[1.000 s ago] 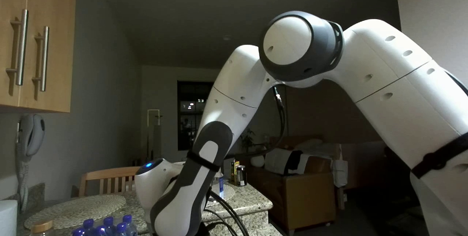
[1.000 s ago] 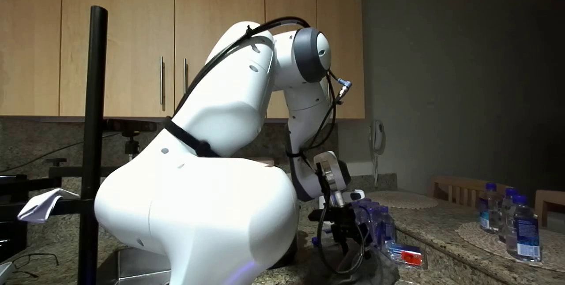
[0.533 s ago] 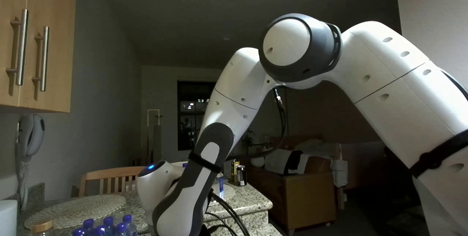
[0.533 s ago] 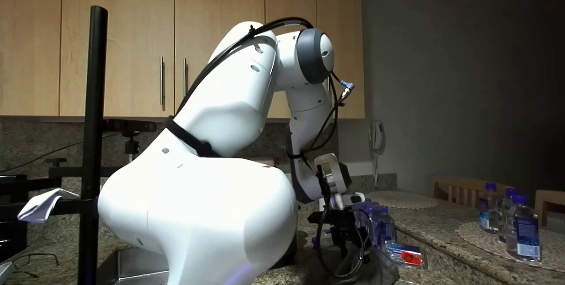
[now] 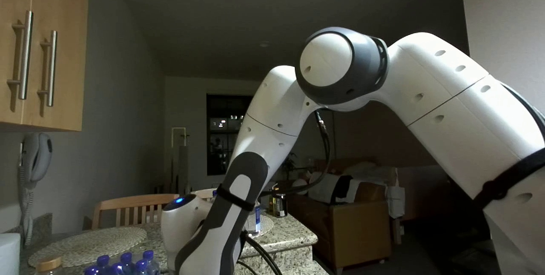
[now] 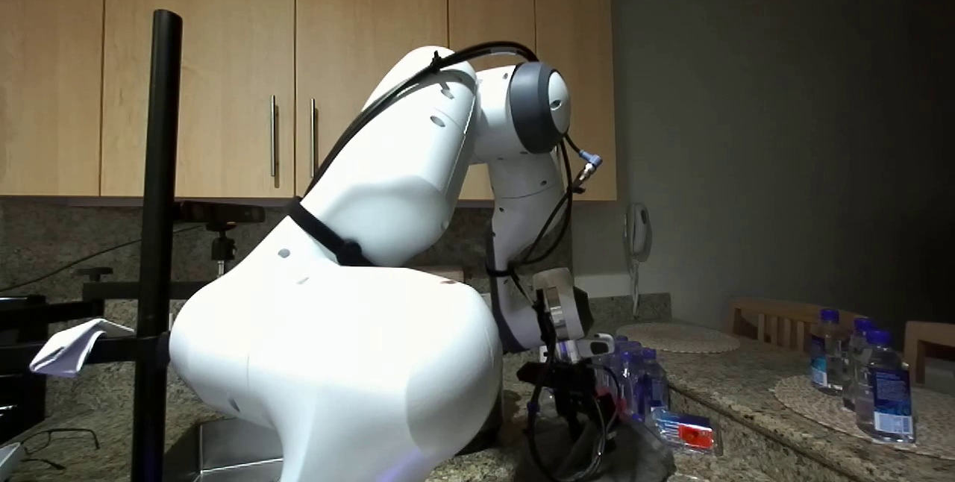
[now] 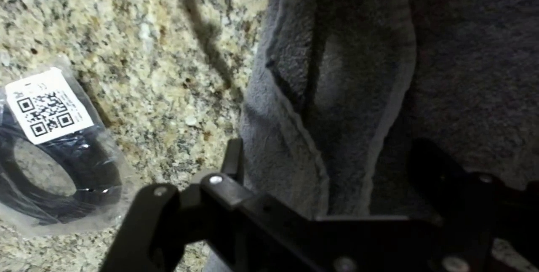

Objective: Move the grey towel to the right.

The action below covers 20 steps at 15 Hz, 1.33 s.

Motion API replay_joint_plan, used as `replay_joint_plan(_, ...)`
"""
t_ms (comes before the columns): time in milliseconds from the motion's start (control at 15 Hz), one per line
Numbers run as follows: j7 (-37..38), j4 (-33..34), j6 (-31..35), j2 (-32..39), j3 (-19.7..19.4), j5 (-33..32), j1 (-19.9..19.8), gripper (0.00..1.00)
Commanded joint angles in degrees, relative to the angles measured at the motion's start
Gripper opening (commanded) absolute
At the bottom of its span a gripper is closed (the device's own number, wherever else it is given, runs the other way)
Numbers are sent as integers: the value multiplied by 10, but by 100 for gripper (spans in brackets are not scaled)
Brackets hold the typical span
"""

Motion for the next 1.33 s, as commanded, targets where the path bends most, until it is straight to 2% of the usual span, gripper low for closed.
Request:
replay_joint_plan(0, -19, 21, 35, 19, -4, 15, -3, 73)
replay_joint_plan(600, -22, 76, 40, 55, -41, 12, 3, 13)
replay_joint_plan(667, -22, 78, 40, 58, -43, 12, 3, 9)
replay_joint_plan(933, -22, 78, 41, 57, -46, 12, 5, 5)
replay_joint_plan(1267, -17, 61, 38, 19, -48, 17, 5, 11)
